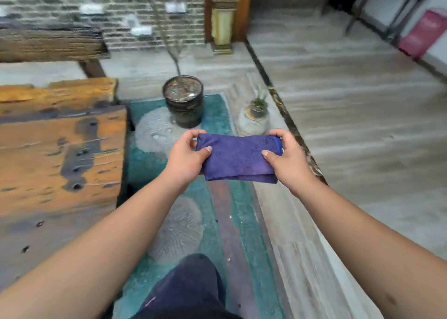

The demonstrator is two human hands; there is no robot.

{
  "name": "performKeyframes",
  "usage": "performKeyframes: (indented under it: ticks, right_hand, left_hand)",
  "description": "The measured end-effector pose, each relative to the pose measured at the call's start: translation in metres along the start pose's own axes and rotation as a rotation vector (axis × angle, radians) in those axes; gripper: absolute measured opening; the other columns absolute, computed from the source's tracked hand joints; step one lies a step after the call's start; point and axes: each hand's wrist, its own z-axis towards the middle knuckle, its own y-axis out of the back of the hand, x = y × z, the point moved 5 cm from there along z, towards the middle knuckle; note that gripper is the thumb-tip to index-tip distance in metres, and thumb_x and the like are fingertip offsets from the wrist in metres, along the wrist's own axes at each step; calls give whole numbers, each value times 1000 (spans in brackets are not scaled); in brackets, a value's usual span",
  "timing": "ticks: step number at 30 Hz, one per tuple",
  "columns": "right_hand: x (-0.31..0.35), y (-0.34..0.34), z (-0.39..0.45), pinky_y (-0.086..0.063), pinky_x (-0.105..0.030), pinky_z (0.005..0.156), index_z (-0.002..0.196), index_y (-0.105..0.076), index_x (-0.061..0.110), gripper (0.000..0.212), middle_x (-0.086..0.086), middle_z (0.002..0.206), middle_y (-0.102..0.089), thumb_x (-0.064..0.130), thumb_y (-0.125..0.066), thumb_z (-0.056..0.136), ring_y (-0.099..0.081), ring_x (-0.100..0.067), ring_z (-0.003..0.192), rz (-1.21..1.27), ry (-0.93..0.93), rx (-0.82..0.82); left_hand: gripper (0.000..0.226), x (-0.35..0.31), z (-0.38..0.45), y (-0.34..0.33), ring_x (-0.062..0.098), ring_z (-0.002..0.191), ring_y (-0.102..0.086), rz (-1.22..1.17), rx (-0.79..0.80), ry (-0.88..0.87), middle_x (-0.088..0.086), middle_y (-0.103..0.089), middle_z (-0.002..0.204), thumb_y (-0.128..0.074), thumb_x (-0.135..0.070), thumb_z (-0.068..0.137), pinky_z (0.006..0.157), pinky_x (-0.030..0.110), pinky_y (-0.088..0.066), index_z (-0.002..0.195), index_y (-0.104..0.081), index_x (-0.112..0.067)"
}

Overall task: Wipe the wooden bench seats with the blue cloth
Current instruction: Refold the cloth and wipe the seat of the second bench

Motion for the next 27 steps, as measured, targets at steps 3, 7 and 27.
performKeyframes:
  ticks: [3,7,27]
  right_hand:
    - [13,-55,57,-44,-21,87,110,-52,39,43,23,102,-57,9,-68,84,-58,-9,100,3,48,108]
    - [31,-135,133,-44,-24,91,113,-52,35,42,21,106,-57,9,-67,85,-57,-9,101,1,96,252]
    - [120,-448,491,-42,-30,99,126,-53,29,47,5,121,-59,7,-65,86,-56,-15,112,-118,307,715]
  left_hand:
    - [45,-2,36,42,24,84,-59,29,-169,-30,20,-64,99,-59,5,88,85,53,-51,114,-52,-31]
    - [45,0,92,101,20,71,-55,57,-359,-75,12,-63,82,-59,4,87,70,38,-45,103,-50,-37]
    - [48,-1,399,268,15,98,-59,76,-793,97,3,-57,122,-58,7,87,82,12,-49,132,-53,-10]
